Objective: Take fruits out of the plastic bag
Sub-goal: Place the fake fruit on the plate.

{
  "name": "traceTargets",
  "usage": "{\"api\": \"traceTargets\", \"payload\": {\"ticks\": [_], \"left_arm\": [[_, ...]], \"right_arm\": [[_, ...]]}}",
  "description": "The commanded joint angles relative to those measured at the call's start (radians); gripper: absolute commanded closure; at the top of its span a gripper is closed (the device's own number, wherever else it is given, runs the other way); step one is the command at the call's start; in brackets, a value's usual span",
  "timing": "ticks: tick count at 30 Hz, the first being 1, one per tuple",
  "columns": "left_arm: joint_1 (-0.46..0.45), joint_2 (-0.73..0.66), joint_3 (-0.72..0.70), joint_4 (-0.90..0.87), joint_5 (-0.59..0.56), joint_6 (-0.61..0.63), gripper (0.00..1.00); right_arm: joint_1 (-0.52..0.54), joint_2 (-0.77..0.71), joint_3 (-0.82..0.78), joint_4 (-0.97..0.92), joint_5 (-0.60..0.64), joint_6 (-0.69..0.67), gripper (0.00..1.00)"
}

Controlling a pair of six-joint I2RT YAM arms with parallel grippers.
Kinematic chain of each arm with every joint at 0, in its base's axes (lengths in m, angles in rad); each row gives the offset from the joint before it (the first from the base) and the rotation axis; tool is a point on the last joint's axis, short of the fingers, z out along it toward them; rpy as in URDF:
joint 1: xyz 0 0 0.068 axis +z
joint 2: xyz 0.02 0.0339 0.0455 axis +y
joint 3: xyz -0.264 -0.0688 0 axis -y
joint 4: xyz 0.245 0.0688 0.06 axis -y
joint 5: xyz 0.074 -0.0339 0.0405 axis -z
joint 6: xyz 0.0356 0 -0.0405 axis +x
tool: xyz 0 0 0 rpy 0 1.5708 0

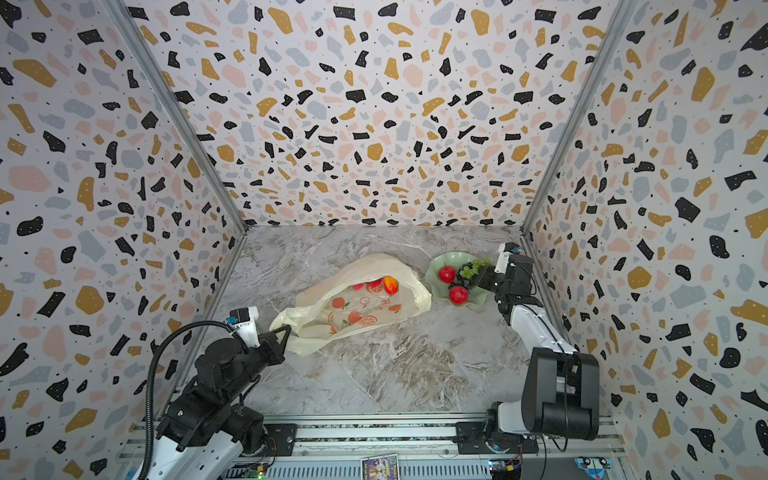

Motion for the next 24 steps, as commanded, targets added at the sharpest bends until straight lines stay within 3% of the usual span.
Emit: {"api": "traceTargets", "payload": {"ticks": [1, 5, 14, 24], "left_arm": [[-0.002, -0.009, 0.005, 0.033, -0.01, 0.011, 0.98], [-0.002, -0.013, 0.004, 0.036, -0.013, 0.011, 0.98], [-0.002, -0.002, 0.003, 0.047, -0.018, 0.016, 0.98], [-0.003, -0.004, 0.005, 0.043, -0.024, 0.013, 0.98]], "right_arm": [[0.001, 0.035, 0.037, 0.092, -0.114, 0.058, 0.95], [0.011, 0.082, 0.064, 0.087, -0.124, 0.046, 0.95], [0.129, 0.172, 0.274, -0.099, 0.072, -0.133, 0.92], [0.156, 0.374, 0.467, -0.252, 0.134, -0.195, 0.85]]}}
